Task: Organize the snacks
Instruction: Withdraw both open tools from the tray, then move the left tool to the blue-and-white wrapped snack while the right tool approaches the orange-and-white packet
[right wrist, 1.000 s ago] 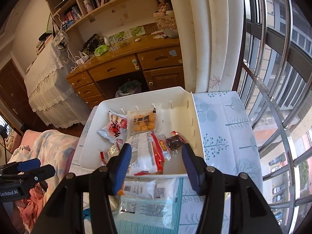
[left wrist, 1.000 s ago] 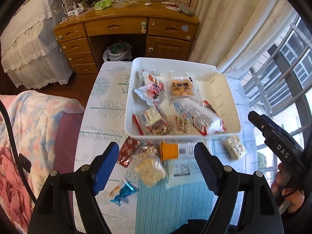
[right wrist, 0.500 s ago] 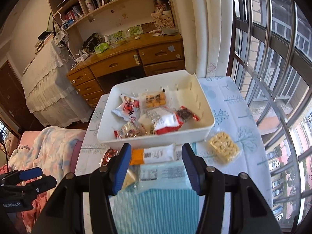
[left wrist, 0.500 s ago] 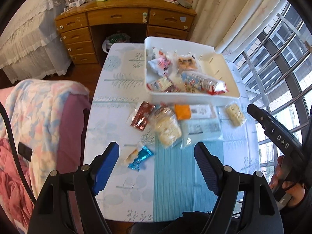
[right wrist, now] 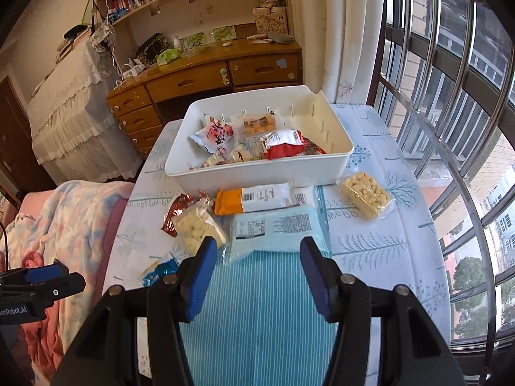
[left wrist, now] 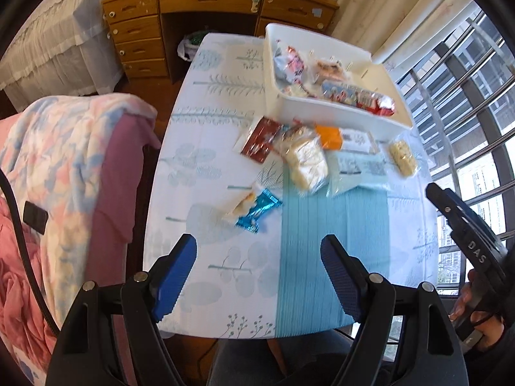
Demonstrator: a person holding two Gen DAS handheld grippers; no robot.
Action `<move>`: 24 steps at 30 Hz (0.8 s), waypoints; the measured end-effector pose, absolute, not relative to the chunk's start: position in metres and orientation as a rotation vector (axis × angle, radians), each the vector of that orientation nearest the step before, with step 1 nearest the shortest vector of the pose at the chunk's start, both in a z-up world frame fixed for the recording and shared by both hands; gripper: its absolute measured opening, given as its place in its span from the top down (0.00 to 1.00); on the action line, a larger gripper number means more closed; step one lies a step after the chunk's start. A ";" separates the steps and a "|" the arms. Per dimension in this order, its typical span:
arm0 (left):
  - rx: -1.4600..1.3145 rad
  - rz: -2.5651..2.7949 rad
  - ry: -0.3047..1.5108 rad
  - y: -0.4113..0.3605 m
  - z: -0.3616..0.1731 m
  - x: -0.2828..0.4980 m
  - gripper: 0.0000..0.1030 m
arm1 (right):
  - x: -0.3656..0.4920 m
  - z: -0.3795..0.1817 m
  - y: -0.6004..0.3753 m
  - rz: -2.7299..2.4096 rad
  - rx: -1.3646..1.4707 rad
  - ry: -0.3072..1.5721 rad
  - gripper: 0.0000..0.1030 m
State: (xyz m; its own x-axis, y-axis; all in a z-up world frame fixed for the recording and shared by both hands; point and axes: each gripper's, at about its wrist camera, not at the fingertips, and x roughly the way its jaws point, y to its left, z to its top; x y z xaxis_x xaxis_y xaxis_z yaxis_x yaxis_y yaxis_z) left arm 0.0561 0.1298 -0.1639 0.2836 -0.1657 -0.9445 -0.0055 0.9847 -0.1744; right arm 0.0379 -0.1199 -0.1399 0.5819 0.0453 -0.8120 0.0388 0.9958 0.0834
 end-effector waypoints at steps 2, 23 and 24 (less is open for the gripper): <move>-0.171 -0.096 1.307 0.132 -0.172 0.054 0.24 | 0.035 -0.142 -0.117 0.006 0.066 0.956 0.48; -0.498 0.162 1.496 0.132 -0.261 0.073 0.18 | 0.050 -0.180 -0.114 0.215 -0.420 0.988 0.34; -0.510 0.178 1.495 0.131 -0.264 0.075 0.18 | 0.053 -0.182 -0.116 0.226 -0.439 0.986 0.34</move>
State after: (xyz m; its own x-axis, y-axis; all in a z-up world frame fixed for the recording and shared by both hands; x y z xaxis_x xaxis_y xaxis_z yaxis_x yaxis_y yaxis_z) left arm 0.0752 0.1315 -0.2637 0.0864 -0.1958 -0.9768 -0.4193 0.8823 -0.2139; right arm 0.0526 -0.1156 -0.1823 0.5386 -0.0129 -0.8425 -0.3781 0.8899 -0.2554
